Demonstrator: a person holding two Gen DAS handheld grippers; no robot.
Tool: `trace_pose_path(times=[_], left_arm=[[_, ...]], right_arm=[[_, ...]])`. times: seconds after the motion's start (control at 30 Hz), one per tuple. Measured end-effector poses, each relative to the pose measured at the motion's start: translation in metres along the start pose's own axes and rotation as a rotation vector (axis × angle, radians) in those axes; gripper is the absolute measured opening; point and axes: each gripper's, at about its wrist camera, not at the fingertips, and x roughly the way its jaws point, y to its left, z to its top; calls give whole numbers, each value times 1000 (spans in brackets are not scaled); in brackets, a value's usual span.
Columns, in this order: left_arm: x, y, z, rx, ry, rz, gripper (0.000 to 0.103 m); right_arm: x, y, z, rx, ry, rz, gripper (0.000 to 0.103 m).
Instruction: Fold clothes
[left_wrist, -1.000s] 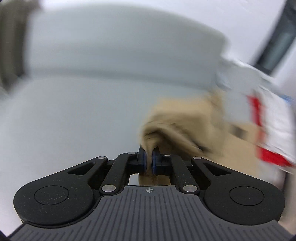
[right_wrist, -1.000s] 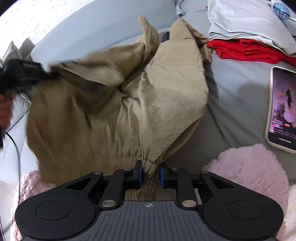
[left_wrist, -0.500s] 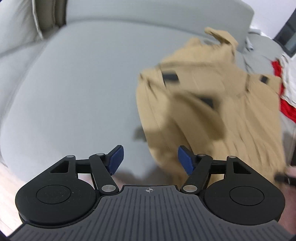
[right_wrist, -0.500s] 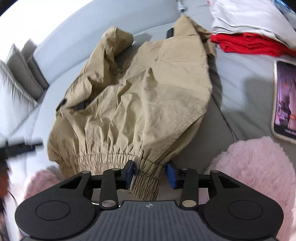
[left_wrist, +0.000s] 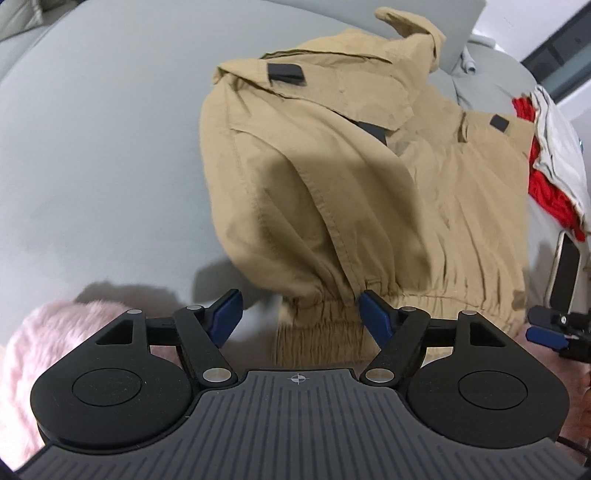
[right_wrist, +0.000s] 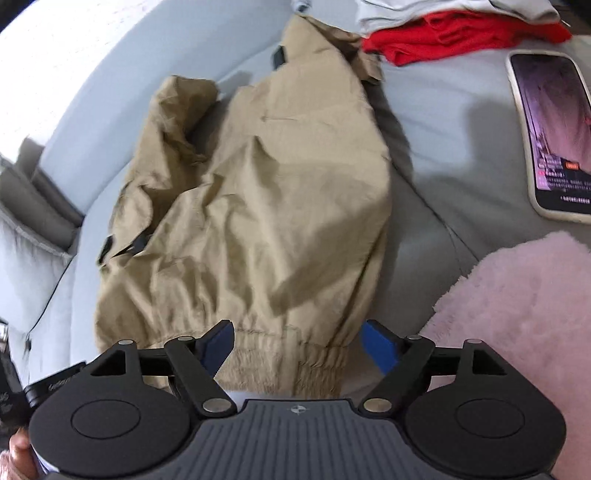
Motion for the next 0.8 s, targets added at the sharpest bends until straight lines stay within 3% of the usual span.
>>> trace_pose_path(times=[0.13,0.33,0.43,0.47,0.5,0.53,0.57,0.67,0.8], left_arm=[[18,-6,0,54,-17,-13,87],[31,-23,-4,131,-33,-31,86],[30,-28,-5,149,-10,-78,65],[28,-30,-4,153,0,-89,52],[27,-31,-4,156,11,-99,45],[24,-33,-5,158,35,-116,29],[19,-33,-6,150,56,-133,24],[-3,-29,-11,103,76,-158,22],[-52,-19,-17,12,24,-243,21]], right_arm=[[19,-7,-6,-19,8,1,71],[16,-1,-11,-69,-15,14,64],[13,4,-13,-96,-26,20,54],[11,5,-14,-105,-30,22,42],[10,7,-15,-114,-33,24,24],[9,8,-15,-123,-37,26,17],[8,10,-16,-132,-41,28,15],[-4,15,-19,-155,-50,54,13],[-44,25,-24,-173,-80,147,13]])
